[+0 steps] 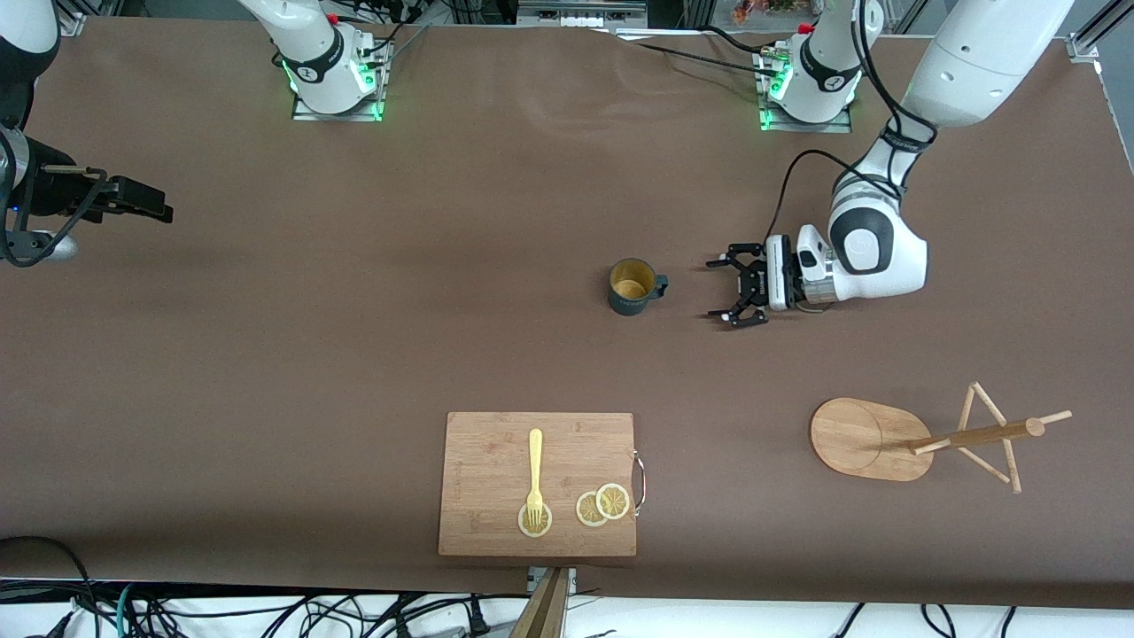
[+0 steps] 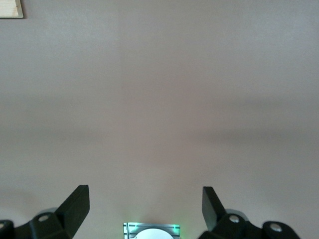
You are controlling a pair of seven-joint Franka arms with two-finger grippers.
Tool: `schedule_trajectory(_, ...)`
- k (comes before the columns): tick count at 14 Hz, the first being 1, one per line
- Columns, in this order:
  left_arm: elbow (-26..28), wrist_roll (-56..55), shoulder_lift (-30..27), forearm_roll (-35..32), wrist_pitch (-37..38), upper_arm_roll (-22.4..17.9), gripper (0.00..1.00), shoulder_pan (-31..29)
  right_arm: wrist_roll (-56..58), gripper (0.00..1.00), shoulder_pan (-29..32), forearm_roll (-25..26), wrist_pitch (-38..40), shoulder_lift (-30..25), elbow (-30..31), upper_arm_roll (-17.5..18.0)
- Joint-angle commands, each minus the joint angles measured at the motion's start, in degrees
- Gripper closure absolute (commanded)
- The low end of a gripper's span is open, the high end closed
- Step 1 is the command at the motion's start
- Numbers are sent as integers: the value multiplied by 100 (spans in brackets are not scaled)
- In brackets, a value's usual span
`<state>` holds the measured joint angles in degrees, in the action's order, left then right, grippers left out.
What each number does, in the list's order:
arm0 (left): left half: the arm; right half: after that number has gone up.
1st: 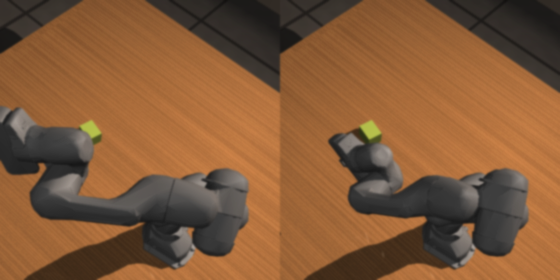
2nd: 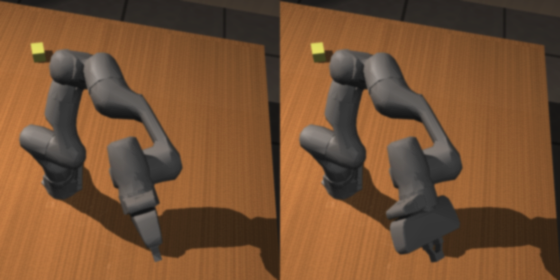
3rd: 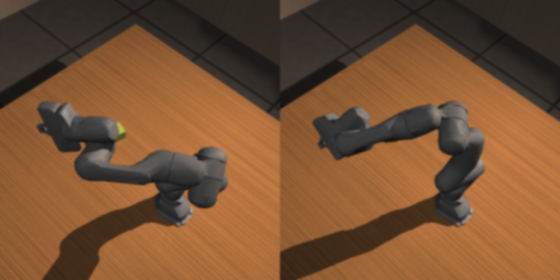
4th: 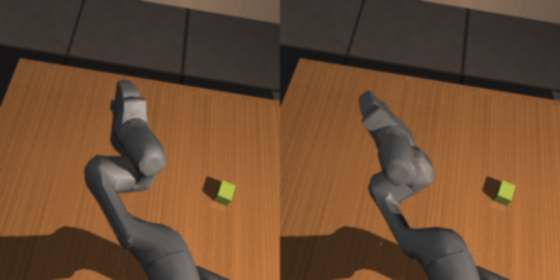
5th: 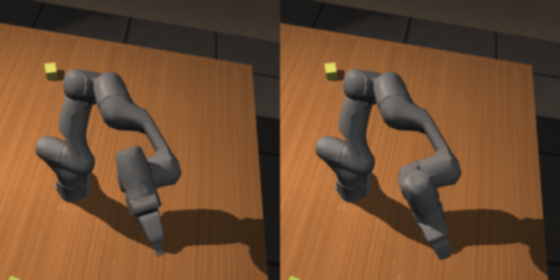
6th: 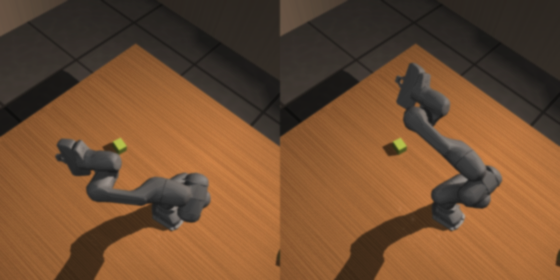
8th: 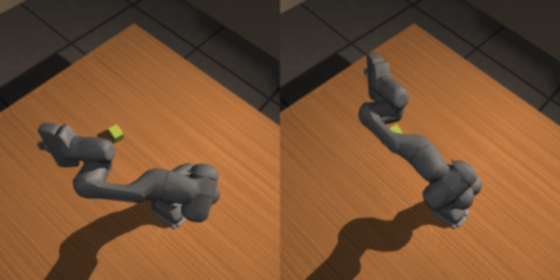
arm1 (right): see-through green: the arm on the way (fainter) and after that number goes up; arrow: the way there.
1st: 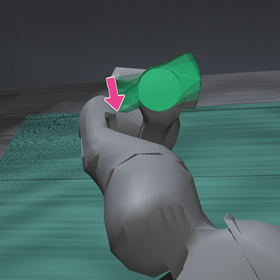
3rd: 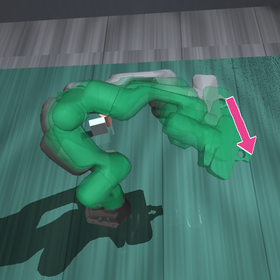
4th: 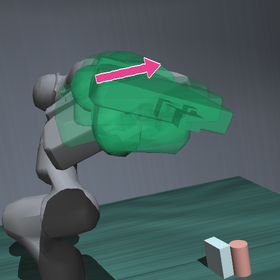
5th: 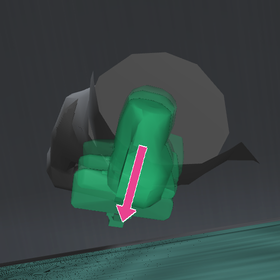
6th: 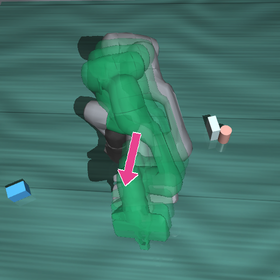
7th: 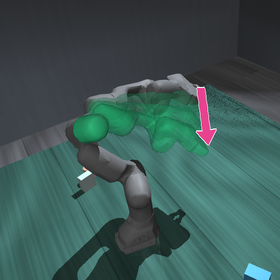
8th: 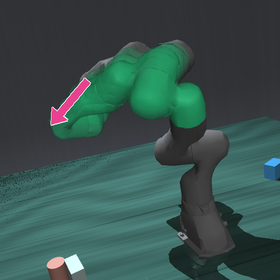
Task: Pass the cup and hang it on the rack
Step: 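Move the left gripper to the mug handle and close on it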
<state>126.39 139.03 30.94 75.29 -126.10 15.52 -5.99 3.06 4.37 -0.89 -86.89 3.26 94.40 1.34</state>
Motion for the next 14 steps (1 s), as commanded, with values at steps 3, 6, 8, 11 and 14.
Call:
schedule_trajectory(3,-61,643,474,934,349,380,0,-105,37,0,107,-289,94,34,-88,68)
schedule_trajectory(6,-184,652,553,1137,340,495,0,-43,37,0,116,-298,94,43,-88,68)
schedule_trajectory(8,-289,678,606,1207,305,504,0,1,45,0,116,-298,94,43,-88,68)
schedule_trajectory(11,-307,679,668,1216,261,504,0,71,37,0,116,-307,50,52,-88,68)
schedule_trajectory(14,-316,766,720,1392,139,504,0,168,37,0,116,-307,41,69,-88,68)
